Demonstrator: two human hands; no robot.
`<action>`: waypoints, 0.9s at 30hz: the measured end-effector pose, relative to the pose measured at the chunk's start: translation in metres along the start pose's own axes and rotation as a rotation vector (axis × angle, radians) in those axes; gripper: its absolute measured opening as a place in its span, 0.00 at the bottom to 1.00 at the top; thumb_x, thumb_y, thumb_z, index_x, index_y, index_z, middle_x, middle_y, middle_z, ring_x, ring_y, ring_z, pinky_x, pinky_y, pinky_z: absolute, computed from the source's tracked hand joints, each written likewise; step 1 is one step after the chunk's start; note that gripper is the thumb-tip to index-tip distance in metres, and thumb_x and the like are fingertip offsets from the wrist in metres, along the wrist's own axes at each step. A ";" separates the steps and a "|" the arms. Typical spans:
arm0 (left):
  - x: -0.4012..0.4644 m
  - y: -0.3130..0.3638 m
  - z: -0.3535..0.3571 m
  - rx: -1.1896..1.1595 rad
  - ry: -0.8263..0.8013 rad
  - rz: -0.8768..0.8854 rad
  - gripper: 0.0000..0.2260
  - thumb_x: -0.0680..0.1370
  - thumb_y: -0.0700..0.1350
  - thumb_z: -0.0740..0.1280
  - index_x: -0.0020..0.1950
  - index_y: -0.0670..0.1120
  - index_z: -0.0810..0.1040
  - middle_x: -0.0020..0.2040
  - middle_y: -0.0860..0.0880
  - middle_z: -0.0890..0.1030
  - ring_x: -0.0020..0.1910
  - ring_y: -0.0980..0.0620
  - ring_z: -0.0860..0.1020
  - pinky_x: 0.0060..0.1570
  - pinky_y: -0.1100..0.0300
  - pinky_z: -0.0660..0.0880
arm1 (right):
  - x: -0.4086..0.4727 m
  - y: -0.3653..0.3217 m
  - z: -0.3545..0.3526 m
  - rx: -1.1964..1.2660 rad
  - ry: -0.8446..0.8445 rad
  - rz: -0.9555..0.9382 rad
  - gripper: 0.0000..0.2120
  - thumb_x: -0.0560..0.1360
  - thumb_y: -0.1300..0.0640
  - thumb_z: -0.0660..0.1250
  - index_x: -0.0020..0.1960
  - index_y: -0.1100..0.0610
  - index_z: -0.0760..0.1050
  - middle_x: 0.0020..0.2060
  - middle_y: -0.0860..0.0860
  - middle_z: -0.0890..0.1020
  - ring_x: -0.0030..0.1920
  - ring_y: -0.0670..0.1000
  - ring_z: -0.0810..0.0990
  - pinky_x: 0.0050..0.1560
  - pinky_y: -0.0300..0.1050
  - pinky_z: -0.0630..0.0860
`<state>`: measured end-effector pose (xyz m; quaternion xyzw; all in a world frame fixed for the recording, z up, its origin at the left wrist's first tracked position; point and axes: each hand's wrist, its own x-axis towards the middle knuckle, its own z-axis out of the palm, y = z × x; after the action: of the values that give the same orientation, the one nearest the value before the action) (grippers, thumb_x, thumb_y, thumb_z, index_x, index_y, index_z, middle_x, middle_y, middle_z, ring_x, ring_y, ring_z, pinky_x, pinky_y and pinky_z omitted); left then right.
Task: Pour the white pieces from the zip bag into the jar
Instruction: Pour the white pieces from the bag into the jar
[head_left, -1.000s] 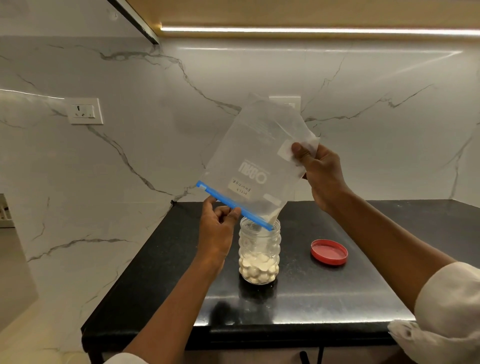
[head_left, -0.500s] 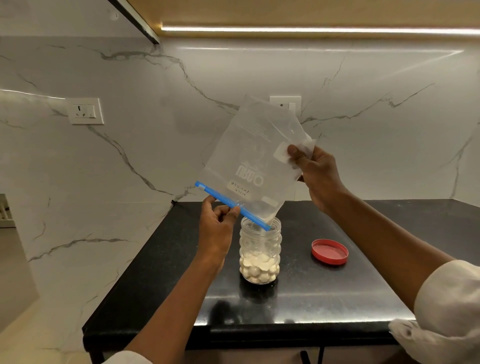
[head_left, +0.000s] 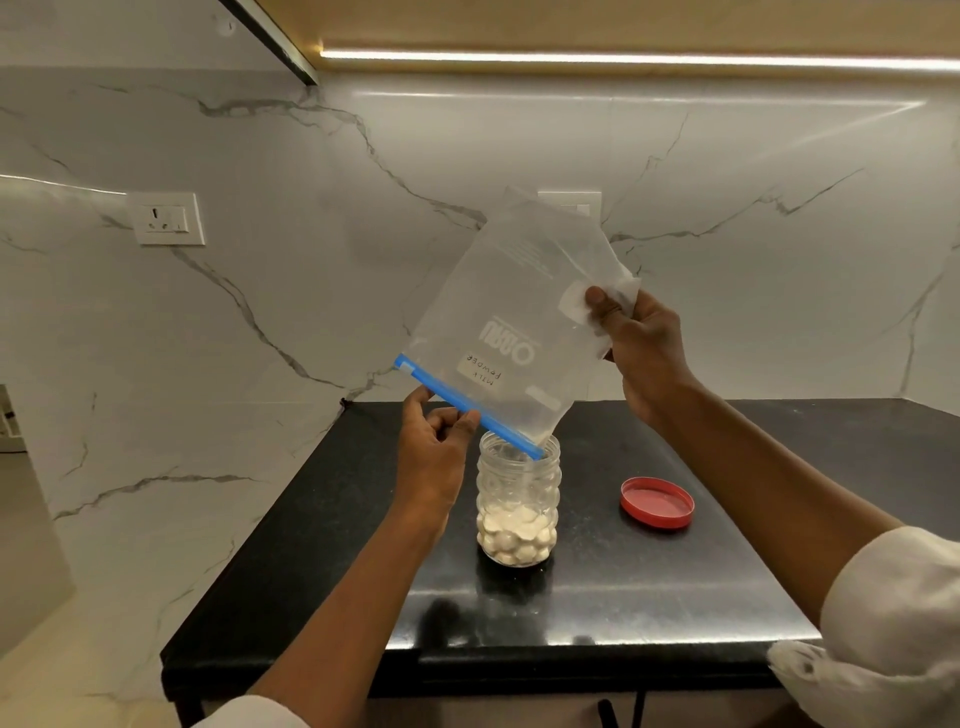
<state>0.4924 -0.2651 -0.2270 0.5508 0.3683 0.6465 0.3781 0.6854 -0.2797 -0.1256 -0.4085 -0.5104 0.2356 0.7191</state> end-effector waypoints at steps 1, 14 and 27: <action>0.000 0.000 -0.001 -0.001 0.001 0.001 0.25 0.77 0.44 0.71 0.71 0.50 0.65 0.45 0.51 0.82 0.40 0.62 0.80 0.44 0.64 0.75 | 0.000 0.001 0.000 -0.002 -0.003 0.011 0.05 0.77 0.53 0.68 0.52 0.51 0.78 0.41 0.48 0.81 0.44 0.51 0.78 0.54 0.58 0.78; 0.003 0.004 0.002 -0.009 -0.007 0.010 0.25 0.77 0.44 0.71 0.71 0.51 0.65 0.43 0.55 0.82 0.42 0.66 0.80 0.46 0.66 0.74 | 0.003 0.002 0.003 0.009 0.014 -0.058 0.05 0.77 0.54 0.69 0.52 0.53 0.79 0.37 0.44 0.82 0.37 0.42 0.79 0.38 0.39 0.76; 0.002 0.006 0.002 -0.017 -0.021 0.013 0.27 0.77 0.44 0.71 0.72 0.50 0.63 0.47 0.53 0.82 0.44 0.66 0.81 0.40 0.71 0.74 | 0.001 -0.004 0.000 0.027 0.054 -0.067 0.09 0.77 0.54 0.68 0.56 0.56 0.78 0.36 0.43 0.79 0.33 0.38 0.77 0.34 0.34 0.74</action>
<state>0.4942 -0.2662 -0.2206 0.5565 0.3553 0.6464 0.3824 0.6855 -0.2814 -0.1214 -0.3876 -0.5009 0.2074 0.7455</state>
